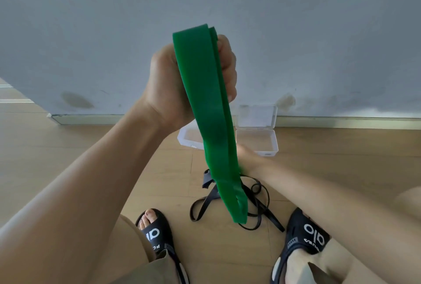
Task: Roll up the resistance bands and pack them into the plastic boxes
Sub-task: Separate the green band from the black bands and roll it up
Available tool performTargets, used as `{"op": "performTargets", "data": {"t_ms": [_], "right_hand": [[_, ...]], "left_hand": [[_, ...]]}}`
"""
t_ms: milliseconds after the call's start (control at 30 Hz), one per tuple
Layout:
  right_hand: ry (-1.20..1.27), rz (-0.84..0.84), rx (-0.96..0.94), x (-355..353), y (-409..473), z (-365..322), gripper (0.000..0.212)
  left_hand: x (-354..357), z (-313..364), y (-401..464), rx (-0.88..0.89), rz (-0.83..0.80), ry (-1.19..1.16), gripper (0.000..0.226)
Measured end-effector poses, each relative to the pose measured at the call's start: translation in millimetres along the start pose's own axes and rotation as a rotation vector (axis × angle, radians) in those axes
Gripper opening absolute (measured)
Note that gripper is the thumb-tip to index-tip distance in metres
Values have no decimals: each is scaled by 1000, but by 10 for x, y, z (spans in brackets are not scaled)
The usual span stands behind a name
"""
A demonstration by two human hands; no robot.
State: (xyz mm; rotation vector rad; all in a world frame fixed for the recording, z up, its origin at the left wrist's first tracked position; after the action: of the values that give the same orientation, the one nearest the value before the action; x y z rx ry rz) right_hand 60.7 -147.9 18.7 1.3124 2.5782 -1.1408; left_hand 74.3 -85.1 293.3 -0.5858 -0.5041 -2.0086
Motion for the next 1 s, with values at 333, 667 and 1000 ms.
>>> {"op": "performTargets", "data": {"t_ms": [333, 667, 1000], "right_hand": [[-371, -301, 85, 332, -293, 189, 27], [-514, -189, -3, 192, -281, 183, 45], [-335, 17, -110, -454, -367, -454, 37]], "left_hand": [[-407, 164, 71, 20, 164, -85, 49], [-661, 350, 38, 87, 301, 53, 40], [-896, 220, -38, -55, 235, 513, 16]]}}
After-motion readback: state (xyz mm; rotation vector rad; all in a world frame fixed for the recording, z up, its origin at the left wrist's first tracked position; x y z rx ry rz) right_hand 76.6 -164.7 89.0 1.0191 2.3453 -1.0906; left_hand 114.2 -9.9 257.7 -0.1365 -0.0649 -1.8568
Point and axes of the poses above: each hand's wrist, its own y-axis towards the middle knuckle, its own x-axis out of the palm, z = x × y, the point moved 10 cm from there along y, towards the middle knuckle, and after that the axes turned 11 degrees about -y, right-handed, at the moved point
